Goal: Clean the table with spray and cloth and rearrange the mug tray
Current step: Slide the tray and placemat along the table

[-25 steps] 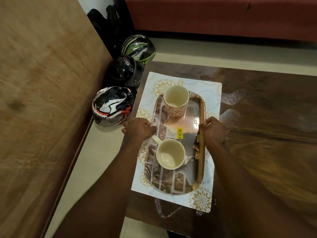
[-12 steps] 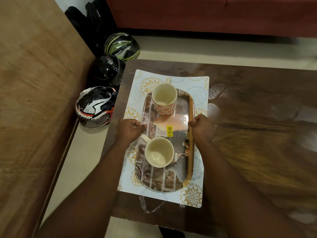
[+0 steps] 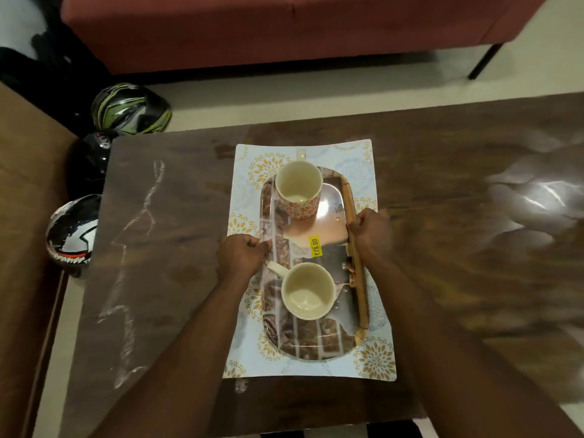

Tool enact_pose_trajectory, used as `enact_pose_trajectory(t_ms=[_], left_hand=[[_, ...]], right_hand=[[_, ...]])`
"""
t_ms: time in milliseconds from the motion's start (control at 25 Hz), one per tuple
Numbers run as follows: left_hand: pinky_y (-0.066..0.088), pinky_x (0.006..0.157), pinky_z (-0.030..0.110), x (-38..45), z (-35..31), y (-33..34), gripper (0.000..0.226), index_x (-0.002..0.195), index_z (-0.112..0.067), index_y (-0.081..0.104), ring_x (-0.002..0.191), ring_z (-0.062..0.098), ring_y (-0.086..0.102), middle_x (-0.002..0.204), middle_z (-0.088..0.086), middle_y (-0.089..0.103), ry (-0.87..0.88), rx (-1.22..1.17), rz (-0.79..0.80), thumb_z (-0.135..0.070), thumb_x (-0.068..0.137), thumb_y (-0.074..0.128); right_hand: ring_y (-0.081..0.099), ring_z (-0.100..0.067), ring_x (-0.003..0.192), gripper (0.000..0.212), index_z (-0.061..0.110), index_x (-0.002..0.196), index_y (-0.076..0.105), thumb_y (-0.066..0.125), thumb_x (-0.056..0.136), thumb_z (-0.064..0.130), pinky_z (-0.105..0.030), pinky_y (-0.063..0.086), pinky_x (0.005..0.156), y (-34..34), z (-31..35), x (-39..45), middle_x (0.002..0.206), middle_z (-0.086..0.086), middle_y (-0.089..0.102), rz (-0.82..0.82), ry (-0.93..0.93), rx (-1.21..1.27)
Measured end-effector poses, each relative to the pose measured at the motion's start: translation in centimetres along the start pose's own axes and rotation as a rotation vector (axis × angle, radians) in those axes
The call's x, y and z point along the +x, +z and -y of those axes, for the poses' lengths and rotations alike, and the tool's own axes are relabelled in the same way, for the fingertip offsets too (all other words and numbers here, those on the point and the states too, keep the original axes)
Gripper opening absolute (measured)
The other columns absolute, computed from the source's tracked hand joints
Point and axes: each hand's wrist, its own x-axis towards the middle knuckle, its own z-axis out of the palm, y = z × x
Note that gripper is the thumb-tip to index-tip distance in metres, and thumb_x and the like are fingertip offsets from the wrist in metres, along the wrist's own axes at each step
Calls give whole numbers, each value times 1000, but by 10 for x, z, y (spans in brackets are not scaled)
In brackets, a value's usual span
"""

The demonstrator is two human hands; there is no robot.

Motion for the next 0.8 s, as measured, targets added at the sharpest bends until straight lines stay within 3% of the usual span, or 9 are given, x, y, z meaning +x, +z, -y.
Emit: enact_pose_trajectory(t_ms=[120, 240, 360, 480, 640, 800], left_hand=[[53, 59, 39, -11, -41, 45, 46, 40, -11, 52, 61, 23, 49, 40, 4, 45, 6, 70, 14, -36, 73, 71], [44, 54, 33, -23, -78, 88, 43, 49, -1, 62, 52, 25, 49, 46, 11, 52, 31, 60, 67, -32, 76, 71], [37, 55, 28, -36, -115, 125, 46, 42, -7, 56, 48, 25, 50, 45, 7, 50, -1, 85, 100, -32, 78, 70], [39, 56, 27, -51, -147, 164, 48, 39, -15, 48, 69, 34, 67, 53, 7, 52, -51, 55, 113, -34, 76, 71], [57, 68, 40, -71, -176, 217, 38, 43, -19, 51, 82, 40, 70, 95, 24, 70, -78, 35, 144, -51, 60, 64], [61, 69, 51, -66, -166, 273, 52, 52, -16, 61, 73, 41, 70, 91, 23, 70, -73, 37, 81, -66, 42, 50]], right_hand=[[53, -31, 97, 19, 0, 89, 63, 62, 85, 18, -32, 39, 73, -40, -43, 23, 104, -20, 53, -20, 0, 5], [53, -35, 96, 19, -3, 90, 63, 63, 85, 16, -31, 38, 71, -77, -82, 45, 104, -25, 52, -23, -8, -9], [54, -40, 94, 18, -6, 91, 62, 60, 86, 12, -36, 41, 76, -109, -118, 65, 100, -25, 49, -38, -47, -51], [52, -41, 98, 20, -6, 96, 60, 59, 88, 13, -37, 41, 81, -143, -150, 89, 109, -28, 47, -43, -21, -133], [51, -43, 100, 21, -6, 95, 59, 60, 87, 14, -41, 41, 81, -185, -188, 126, 101, -29, 48, 8, -37, -193], [53, -42, 89, 16, 2, 86, 56, 60, 86, 18, -35, 34, 67, -206, -213, 145, 93, -28, 54, 36, -71, -227]])
